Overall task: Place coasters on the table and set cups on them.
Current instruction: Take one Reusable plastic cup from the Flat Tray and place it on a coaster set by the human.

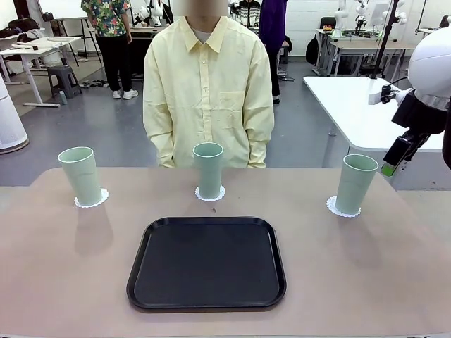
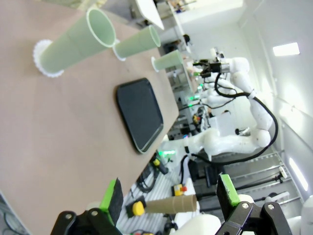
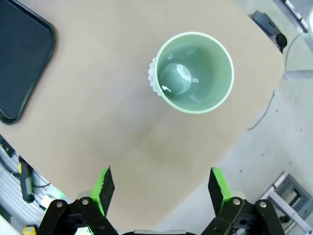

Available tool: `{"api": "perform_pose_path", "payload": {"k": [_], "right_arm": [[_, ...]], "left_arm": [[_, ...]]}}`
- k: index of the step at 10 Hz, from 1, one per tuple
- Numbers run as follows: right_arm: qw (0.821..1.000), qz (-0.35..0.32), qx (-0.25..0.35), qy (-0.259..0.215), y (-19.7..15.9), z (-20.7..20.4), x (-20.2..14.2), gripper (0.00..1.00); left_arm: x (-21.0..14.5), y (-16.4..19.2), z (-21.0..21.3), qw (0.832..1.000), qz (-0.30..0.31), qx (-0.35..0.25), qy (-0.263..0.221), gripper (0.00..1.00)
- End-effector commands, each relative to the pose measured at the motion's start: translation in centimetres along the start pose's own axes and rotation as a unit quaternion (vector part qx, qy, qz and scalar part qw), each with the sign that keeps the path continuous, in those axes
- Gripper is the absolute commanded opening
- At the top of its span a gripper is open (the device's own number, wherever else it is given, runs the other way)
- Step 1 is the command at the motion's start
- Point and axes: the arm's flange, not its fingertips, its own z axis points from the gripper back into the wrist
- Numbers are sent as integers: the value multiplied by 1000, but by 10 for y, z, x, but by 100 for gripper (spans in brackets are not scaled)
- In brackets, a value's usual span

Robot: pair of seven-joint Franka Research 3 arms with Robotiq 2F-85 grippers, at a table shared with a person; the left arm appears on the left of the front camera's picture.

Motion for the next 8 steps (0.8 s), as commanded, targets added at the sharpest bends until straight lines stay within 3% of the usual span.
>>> {"api": "perform_pose_path", "payload": {"k": [1,2,3,4,7,8], "right_arm": [[1000,8,-8,-4,-1,-5,-2,100],[1000,0,0,0,0,0,0,100],[995,-95,15,-15,-12,11,-53,100],[978,-179,95,-48,-36,20,-98,100],[915,-250,292,-119,-81,43,-175,100],[878,-253,374,-157,-112,49,-200,100]], "left_arm": [[-1,-2,2,1000,0,2,-1,100],[-1,-2,2,1000,0,2,-1,100],[-1,-2,2,1000,0,2,-1,100],[-1,-2,2,1000,0,2,-1,100],[-1,-2,2,1000,0,2,-1,100],[-1,-2,2,1000,0,2,-1,100]]}}
